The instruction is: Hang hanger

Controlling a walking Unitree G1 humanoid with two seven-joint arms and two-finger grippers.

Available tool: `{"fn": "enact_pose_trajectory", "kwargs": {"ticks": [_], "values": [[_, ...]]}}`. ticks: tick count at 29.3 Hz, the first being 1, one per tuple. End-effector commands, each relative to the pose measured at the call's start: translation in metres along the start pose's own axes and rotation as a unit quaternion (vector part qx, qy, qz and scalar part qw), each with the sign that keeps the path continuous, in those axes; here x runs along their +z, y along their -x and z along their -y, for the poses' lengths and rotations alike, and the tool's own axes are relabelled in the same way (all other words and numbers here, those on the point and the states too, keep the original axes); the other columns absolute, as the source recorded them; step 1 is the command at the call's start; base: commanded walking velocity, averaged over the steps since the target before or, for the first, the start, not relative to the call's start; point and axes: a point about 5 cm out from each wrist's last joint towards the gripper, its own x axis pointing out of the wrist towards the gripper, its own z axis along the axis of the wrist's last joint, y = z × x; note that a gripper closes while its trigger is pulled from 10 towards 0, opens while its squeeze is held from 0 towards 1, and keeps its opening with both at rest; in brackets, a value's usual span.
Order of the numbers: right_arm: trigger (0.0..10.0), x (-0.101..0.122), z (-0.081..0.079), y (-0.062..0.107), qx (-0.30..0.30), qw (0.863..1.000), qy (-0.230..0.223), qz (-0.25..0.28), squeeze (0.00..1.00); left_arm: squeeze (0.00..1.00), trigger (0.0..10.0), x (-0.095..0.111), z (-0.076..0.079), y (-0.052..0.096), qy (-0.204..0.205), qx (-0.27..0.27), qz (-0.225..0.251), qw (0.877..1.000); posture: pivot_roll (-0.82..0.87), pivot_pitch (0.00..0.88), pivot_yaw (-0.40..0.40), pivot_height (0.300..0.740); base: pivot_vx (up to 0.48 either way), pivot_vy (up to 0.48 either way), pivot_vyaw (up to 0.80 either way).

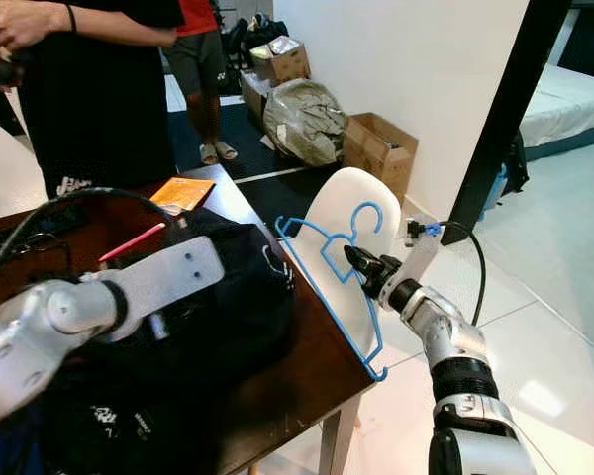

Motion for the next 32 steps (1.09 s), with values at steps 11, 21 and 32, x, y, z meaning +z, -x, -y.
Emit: {"fn": "enact_pose_trajectory", "kwargs": {"ticks": [11, 21, 32], "values": [[10.0, 0.005, -0.003, -0.006, 0.0, 1.0, -0.007, 0.008, 0.0, 0.0, 10.0, -0.02, 0.018, -0.006, 0.026, -0.078, -0.042, 0.996, 0.07, 0.007, -0.044, 0.74, 0.0, 0.0, 0.0], [10.0, 0.008, -0.004, -0.007, 0.0, 1.0, -0.006, 0.013, 0.0, 0.0, 0.0, -0.025, 0.01, -0.019, 0.018, -0.05, -0.039, 0.998, 0.07, 0.021, -0.034, 0.74, 0.0, 0.0, 0.0], [10.0, 0.007, -0.005, -0.007, -0.003, 1.0, -0.008, 0.017, 0.0, 0.0, 0.0, -0.039, 0.018, -0.033, 0.011, -0.075, -0.051, 0.996, 0.06, 0.016, -0.025, 0.74, 0.0, 0.0, 0.0]]}}
